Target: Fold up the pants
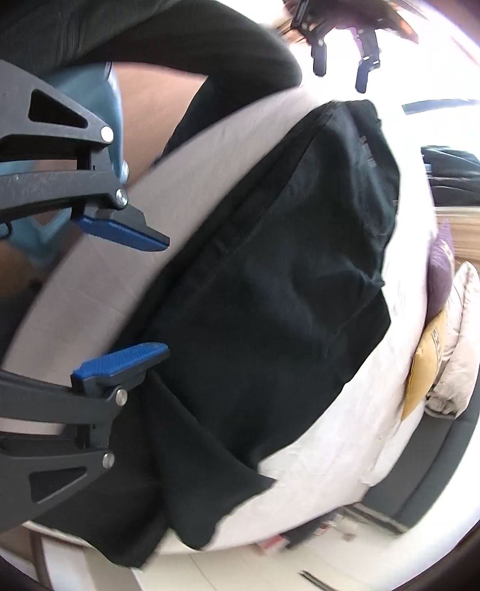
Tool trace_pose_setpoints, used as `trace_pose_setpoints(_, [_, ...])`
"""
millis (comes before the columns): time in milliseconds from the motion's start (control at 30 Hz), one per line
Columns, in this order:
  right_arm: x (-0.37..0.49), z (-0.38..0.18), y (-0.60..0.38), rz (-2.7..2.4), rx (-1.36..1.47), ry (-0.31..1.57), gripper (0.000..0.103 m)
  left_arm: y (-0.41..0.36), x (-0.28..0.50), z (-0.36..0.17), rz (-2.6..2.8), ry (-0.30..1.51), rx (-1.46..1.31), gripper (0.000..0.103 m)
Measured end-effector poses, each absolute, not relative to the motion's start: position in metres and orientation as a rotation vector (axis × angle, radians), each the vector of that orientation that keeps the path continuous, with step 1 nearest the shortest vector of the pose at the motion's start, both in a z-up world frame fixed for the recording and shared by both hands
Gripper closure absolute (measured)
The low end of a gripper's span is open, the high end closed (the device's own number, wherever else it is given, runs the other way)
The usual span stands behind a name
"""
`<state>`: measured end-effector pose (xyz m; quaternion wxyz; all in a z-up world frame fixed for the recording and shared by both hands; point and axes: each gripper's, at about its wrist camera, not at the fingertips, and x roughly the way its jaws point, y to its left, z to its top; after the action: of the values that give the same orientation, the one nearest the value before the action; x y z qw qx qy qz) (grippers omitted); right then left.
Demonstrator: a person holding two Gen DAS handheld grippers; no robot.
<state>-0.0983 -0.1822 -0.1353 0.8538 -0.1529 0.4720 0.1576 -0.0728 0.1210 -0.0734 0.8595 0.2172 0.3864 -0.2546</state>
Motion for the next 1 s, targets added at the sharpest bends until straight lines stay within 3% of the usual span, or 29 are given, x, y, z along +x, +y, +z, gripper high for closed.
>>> trace_pose_setpoints(233, [-0.059, -0.073, -0.246, 0.096, -0.069, 0.912, 0.047, 0.083, -0.008, -0.036, -0.488, 0.743, 0.216, 0.031])
trace_pose_setpoints(367, [-0.007, -0.049, -0.272, -0.067, -0.054, 0.887, 0.037, 0.044, 0.032, -0.054, -0.465, 0.794, 0.232, 0.031])
trace_pose_setpoints(533, [0.06, -0.07, -0.294, -0.185, -0.011, 0.998, 0.036, 0.031, 0.057, -0.11, -0.409, 0.936, 0.21, 0.031])
trace_pose_setpoints(833, [0.126, -0.128, -0.318, -0.321, 0.062, 1.173, 0.036, 0.019, 0.063, -0.128, -0.389, 0.921, 0.231, 0.031])
trace_pose_setpoints(900, [0.132, -0.14, -0.323, -0.327, 0.065, 1.206, 0.041, 0.023, 0.059, -0.129, -0.386, 0.919, 0.233, 0.031])
trace_pose_setpoints(933, [0.134, -0.144, -0.326, -0.329, 0.071, 1.217, 0.054, 0.022, 0.06, -0.131, -0.385, 0.918, 0.231, 0.031])
trace_pose_setpoints(1000, [0.135, -0.147, -0.33, -0.326, 0.082, 1.213, 0.07, 0.021, 0.06, -0.134, -0.382, 0.917, 0.228, 0.031])
